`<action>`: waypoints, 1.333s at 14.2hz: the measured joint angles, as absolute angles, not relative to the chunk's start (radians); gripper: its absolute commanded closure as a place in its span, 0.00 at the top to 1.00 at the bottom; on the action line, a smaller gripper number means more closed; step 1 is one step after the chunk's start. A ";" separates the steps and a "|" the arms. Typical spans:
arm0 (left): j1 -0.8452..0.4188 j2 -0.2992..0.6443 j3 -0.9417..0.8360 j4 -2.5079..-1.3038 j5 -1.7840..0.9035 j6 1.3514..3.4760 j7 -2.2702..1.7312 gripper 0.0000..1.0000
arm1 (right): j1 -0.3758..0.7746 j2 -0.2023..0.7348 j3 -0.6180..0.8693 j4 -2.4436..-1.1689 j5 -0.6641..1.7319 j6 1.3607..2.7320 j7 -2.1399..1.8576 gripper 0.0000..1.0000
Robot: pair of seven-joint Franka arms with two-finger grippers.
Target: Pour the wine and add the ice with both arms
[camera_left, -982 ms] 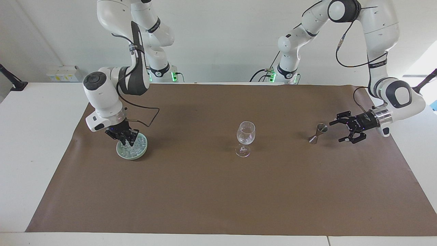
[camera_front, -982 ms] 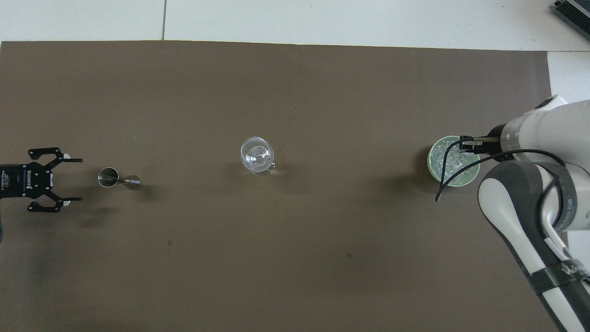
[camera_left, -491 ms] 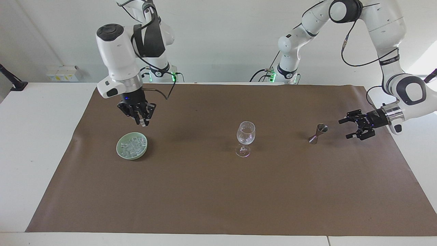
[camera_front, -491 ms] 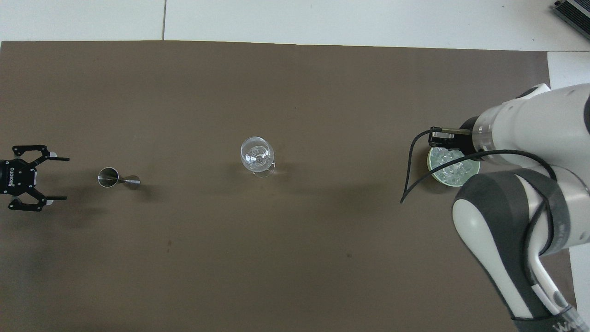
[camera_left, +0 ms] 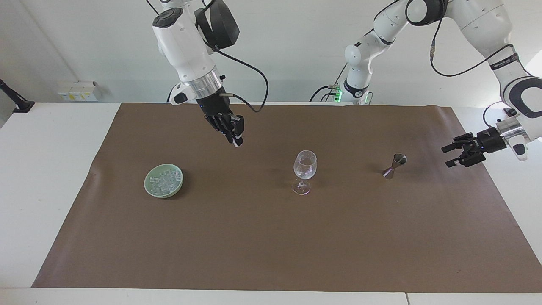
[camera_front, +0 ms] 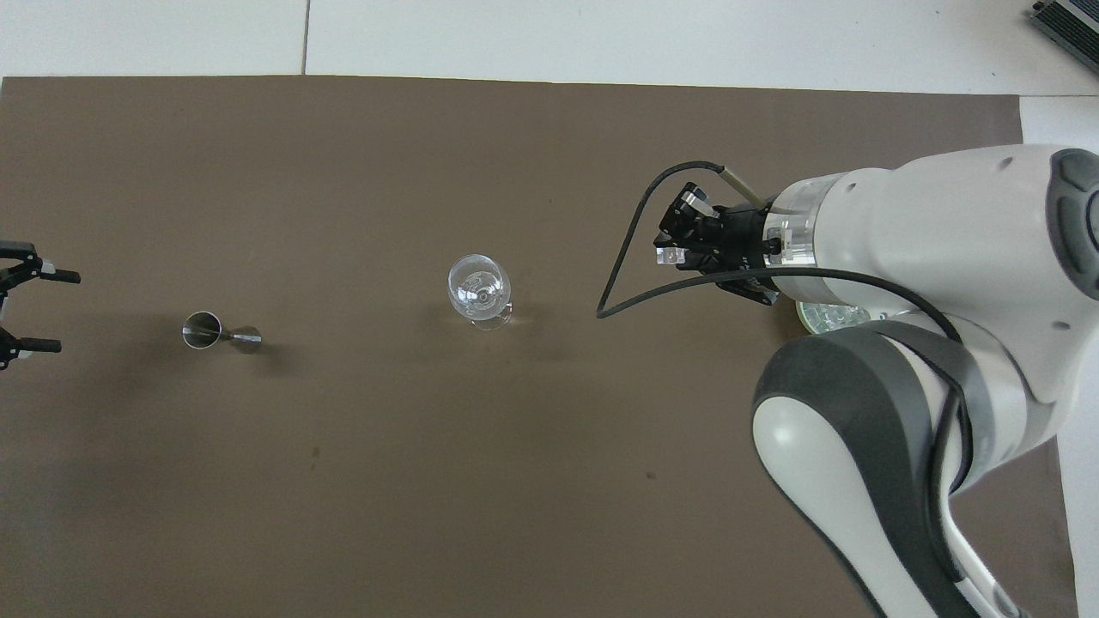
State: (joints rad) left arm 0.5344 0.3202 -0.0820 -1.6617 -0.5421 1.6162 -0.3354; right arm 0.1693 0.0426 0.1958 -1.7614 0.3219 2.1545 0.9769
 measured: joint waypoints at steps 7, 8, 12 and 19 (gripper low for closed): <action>0.476 0.198 -0.085 -1.659 -0.439 1.655 -0.278 1.00 | 0.354 0.123 0.198 -1.755 0.366 2.427 1.302 0.00; 0.476 0.185 -0.085 -1.659 -0.413 1.667 -0.239 1.00 | 0.372 0.142 0.198 -1.754 0.366 2.450 1.306 0.00; 0.465 0.133 -0.085 -1.658 -0.354 1.692 -0.156 1.00 | 0.391 0.177 0.198 -1.750 0.366 2.476 1.307 0.00; 0.360 0.061 -0.089 -1.657 -0.256 1.732 -0.045 1.00 | 0.436 0.244 0.197 -1.752 0.321 2.478 1.307 0.07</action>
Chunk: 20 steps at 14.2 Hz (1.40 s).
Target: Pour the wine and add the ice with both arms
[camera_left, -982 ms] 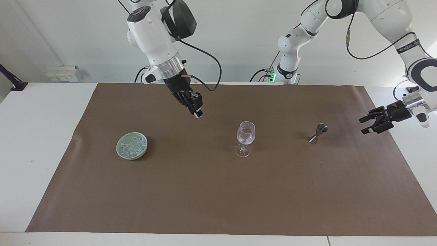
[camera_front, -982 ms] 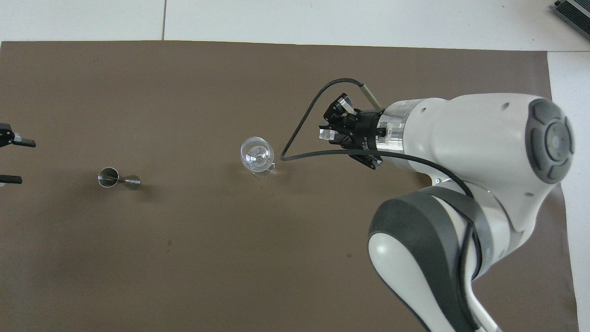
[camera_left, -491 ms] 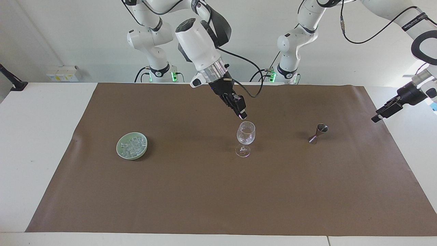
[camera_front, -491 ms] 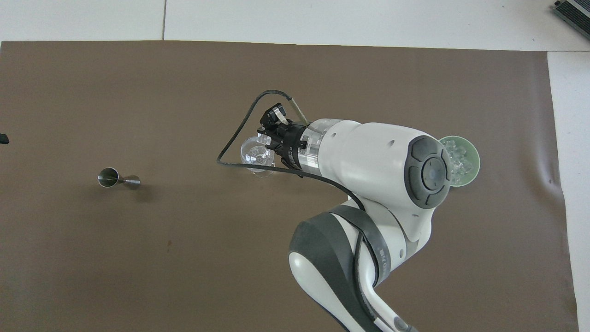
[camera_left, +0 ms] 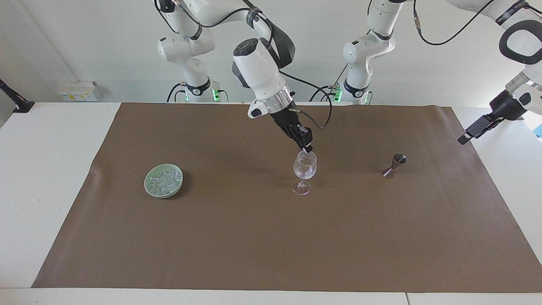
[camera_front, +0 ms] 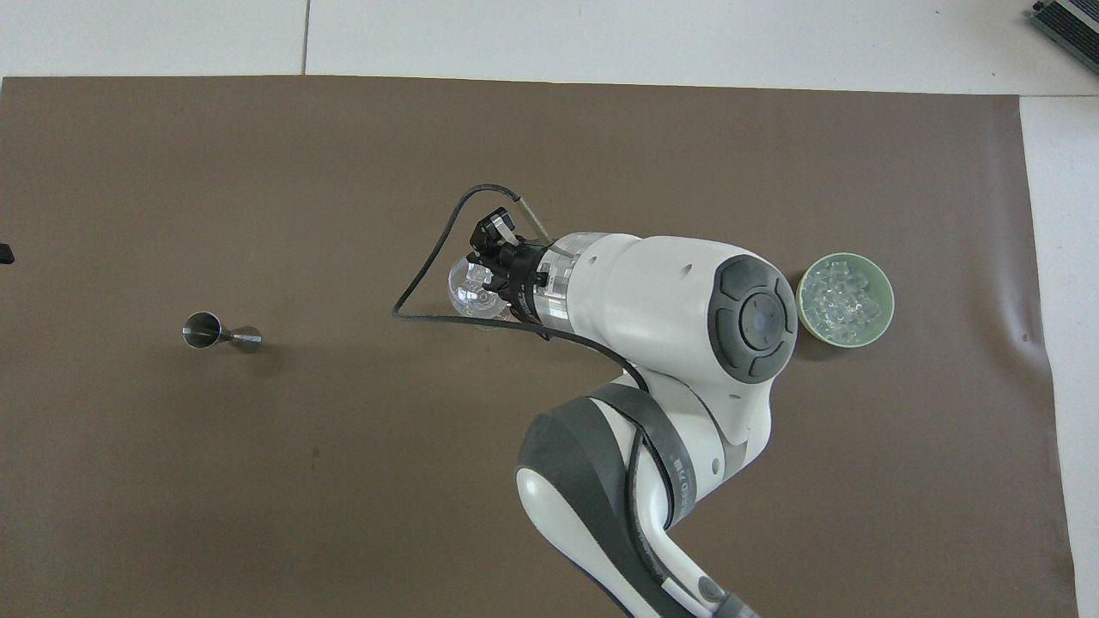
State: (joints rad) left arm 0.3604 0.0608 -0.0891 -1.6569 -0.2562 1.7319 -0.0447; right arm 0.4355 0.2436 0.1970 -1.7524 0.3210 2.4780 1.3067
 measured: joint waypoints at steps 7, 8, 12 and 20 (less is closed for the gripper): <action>0.215 0.006 -0.086 -1.657 -0.147 1.733 0.036 1.00 | 0.435 0.251 0.194 -1.763 0.301 2.478 1.307 0.47; 0.185 -0.001 -0.086 -1.657 -0.121 1.730 0.036 1.00 | 0.435 0.251 0.194 -1.763 0.298 2.478 1.307 0.47; 0.110 -0.027 -0.085 -1.655 -0.058 1.679 0.036 1.00 | 0.435 0.251 0.191 -1.760 0.293 2.478 1.307 0.49; 0.057 -0.054 -0.078 -1.624 -0.044 1.600 -0.029 1.00 | 0.306 0.106 0.179 -1.771 0.208 2.230 1.136 1.00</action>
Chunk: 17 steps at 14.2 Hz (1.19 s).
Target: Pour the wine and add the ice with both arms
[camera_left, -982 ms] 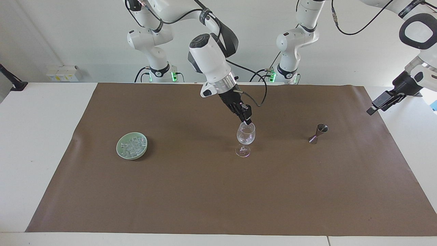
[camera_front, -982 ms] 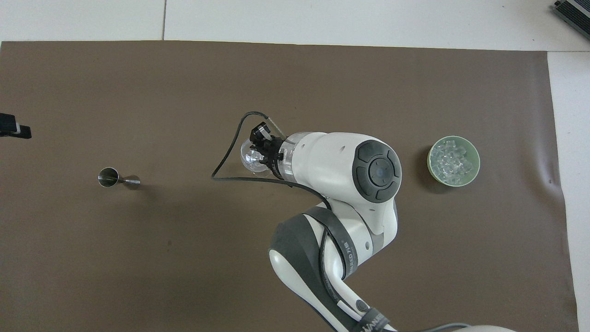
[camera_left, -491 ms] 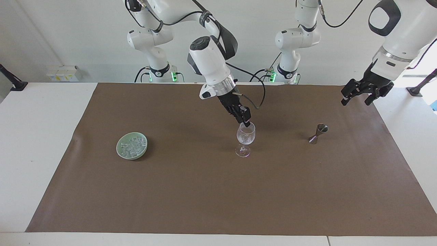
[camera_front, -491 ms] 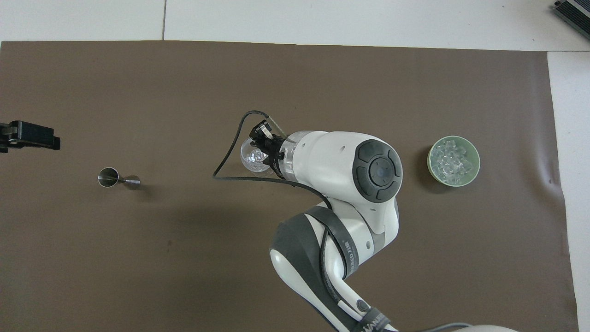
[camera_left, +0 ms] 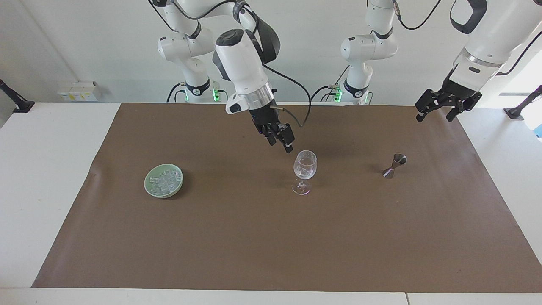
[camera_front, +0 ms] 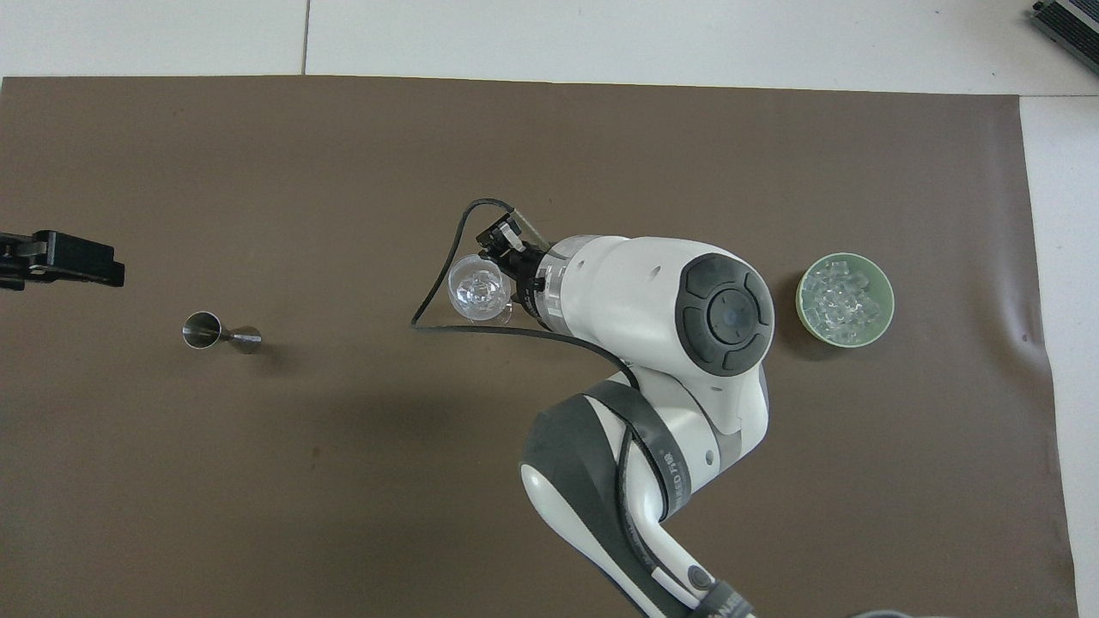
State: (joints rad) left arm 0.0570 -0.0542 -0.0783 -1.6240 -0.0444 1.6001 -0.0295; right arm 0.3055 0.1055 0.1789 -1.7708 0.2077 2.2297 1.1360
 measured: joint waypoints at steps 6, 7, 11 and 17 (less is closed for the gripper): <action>0.057 -0.076 -0.137 -1.647 -0.044 1.558 -0.093 1.00 | 0.127 -0.127 0.173 -1.863 0.141 1.943 0.765 1.00; 0.057 -0.077 -0.137 -1.649 -0.044 1.554 -0.094 1.00 | 0.103 -0.149 0.172 -1.864 0.133 1.924 0.699 1.00; 0.057 -0.084 -0.137 -1.670 -0.044 1.570 -0.085 1.00 | -0.012 -0.194 0.167 -1.811 0.102 1.786 0.417 1.00; 0.058 -0.093 -0.136 -1.681 -0.044 1.582 -0.058 1.00 | -0.039 -0.142 0.145 -1.587 0.004 1.557 0.207 1.00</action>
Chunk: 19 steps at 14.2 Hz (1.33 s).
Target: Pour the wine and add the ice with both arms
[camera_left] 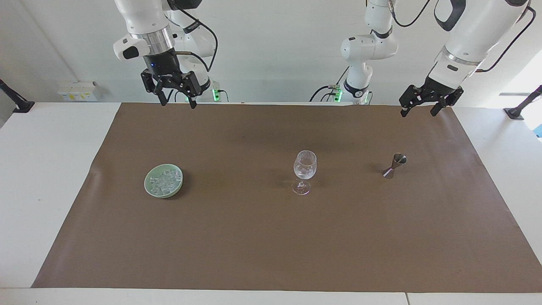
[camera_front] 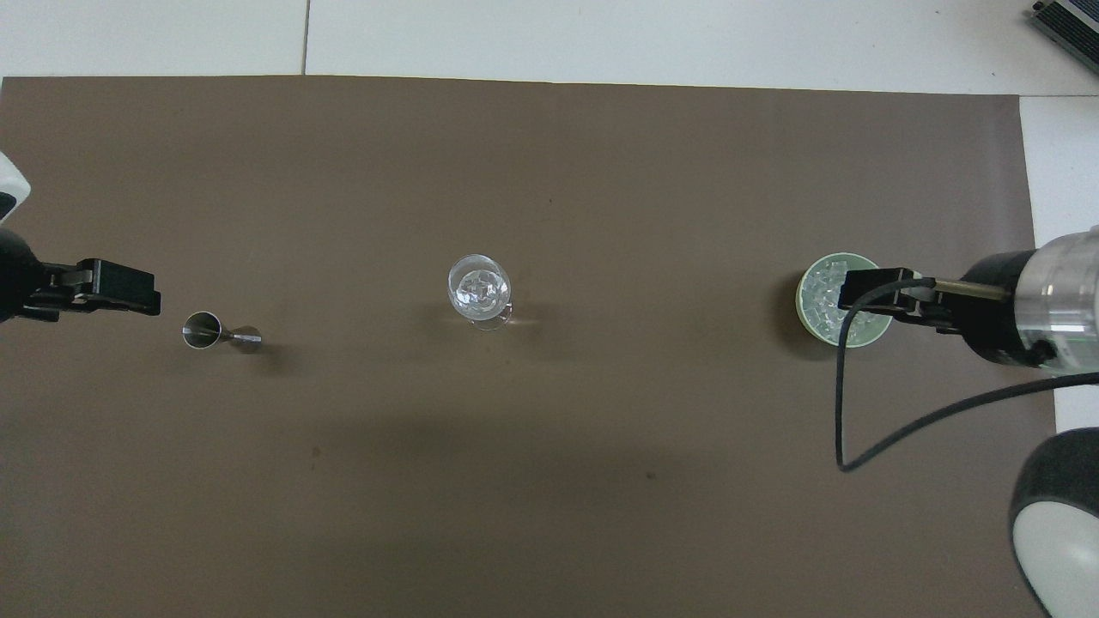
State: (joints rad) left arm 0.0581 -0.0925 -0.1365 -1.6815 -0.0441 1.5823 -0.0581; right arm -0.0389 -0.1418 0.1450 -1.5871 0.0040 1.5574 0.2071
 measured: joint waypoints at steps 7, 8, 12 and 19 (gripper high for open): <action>0.059 -0.093 -0.136 -1.680 -0.044 1.596 -0.058 1.00 | -0.046 -0.003 0.126 -1.455 0.002 1.474 0.193 1.00; 0.059 -0.093 -0.135 -1.679 -0.044 1.596 -0.058 1.00 | -0.046 -0.005 0.126 -1.465 0.002 1.460 0.193 1.00; 0.059 -0.071 -0.135 -1.640 -0.044 1.594 -0.058 1.00 | -0.046 -0.040 0.126 -1.539 0.001 1.454 0.193 1.00; 0.051 0.039 -0.144 -1.538 -0.042 1.572 -0.058 1.00 | -0.049 -0.063 0.122 -1.571 0.000 1.483 0.191 1.00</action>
State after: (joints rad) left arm 0.0512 0.0390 -0.1442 -1.5377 -0.0418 1.5722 -0.0581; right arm -0.0495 -0.0626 0.1220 -1.5709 0.0003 1.4833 0.1909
